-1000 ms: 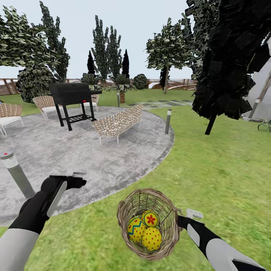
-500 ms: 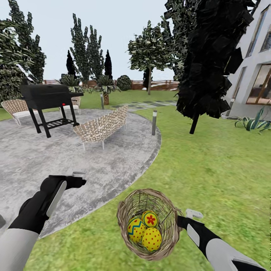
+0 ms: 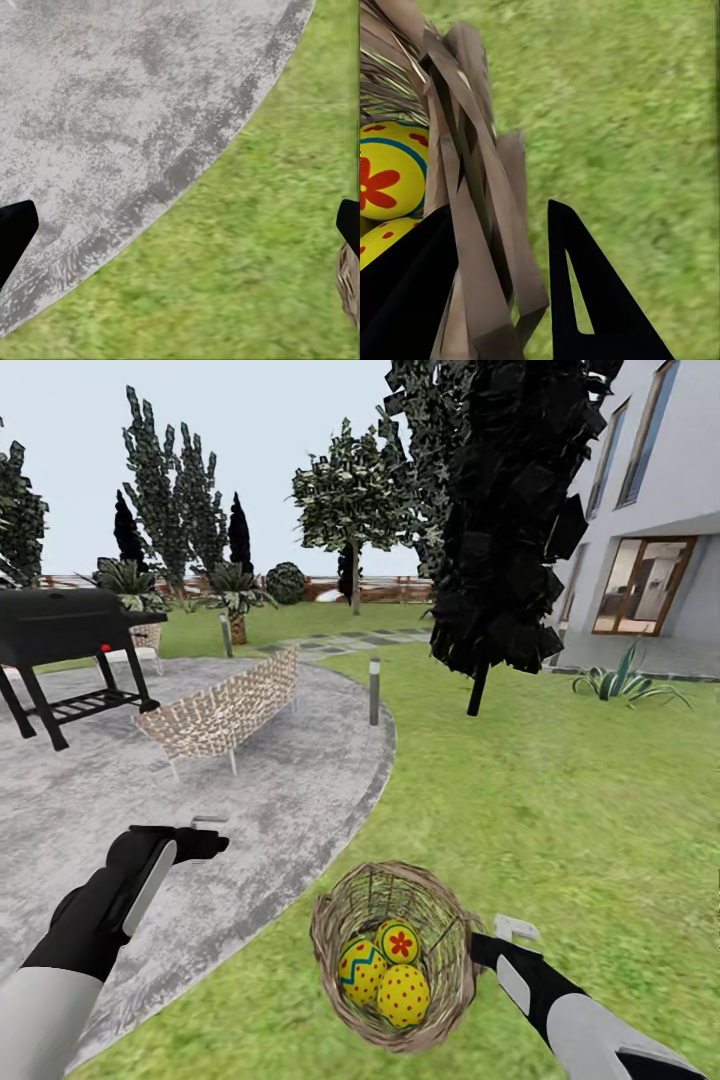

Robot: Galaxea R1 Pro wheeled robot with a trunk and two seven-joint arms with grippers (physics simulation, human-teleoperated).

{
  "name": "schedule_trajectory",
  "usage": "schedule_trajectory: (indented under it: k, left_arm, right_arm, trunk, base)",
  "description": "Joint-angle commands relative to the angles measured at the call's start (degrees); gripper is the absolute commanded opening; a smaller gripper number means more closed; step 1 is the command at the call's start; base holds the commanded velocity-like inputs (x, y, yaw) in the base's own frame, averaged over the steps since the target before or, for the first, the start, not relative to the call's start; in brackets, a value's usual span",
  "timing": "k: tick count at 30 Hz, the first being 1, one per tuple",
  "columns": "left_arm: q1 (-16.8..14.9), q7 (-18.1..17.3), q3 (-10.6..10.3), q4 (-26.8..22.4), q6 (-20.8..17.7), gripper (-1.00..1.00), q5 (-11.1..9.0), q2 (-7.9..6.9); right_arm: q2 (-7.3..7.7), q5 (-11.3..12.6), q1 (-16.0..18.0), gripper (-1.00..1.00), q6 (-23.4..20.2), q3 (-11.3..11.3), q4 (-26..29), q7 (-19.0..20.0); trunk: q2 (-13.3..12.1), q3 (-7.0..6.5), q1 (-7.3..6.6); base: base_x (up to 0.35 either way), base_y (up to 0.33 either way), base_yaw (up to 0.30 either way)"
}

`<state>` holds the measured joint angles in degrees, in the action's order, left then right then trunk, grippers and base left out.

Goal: Take the three Easter eggs out of the wicker basket on the lawn in the garden, then place them on the lawn next to a single tree (choose any tree) so that all three eggs are next to the same tree and none are left in the basket.

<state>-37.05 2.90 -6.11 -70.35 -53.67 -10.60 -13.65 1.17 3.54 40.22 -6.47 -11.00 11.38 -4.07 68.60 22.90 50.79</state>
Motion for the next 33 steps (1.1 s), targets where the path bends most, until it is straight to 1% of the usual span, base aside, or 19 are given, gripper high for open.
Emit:
schedule_trajectory:
  k: [1, 4, 7, 33]
  left_arm:
    - [0.0, 0.3, -0.1, 0.0, -0.2, 1.00, -0.4, -0.06]
    - [0.0, 0.3, -0.1, 0.0, -0.2, 1.00, -0.4, -0.06]
    - [0.0, 0.3, -0.1, 0.0, -0.2, 1.00, -0.4, -0.08]
    - [0.0, 0.3, 0.0, 0.0, -0.2, 1.00, -0.4, -0.09]
  right_arm:
    - [-0.02, 0.7, 0.0, -1.00, -0.2, -0.1, 0.1, -0.1]
    - [-0.03, 0.7, 0.0, -1.00, -0.2, -0.1, 0.1, -0.1]
    - [-0.03, 0.7, 0.0, -1.00, -0.3, -0.2, 0.1, -0.1]
    - [-0.03, 0.7, 0.0, -1.00, -0.3, -0.2, 0.0, -0.1]
  trunk:
    - [0.0, 0.06, 0.03]
    - [0.0, 0.04, 0.03]
    - [0.0, -0.06, 0.03]
    - [0.0, -1.24, 0.03]
  base:
    - [0.329, 0.134, -0.066]
    - [0.329, 0.137, -0.033]
    - [0.328, 0.141, -0.177]
    - [0.325, 0.154, -0.240]
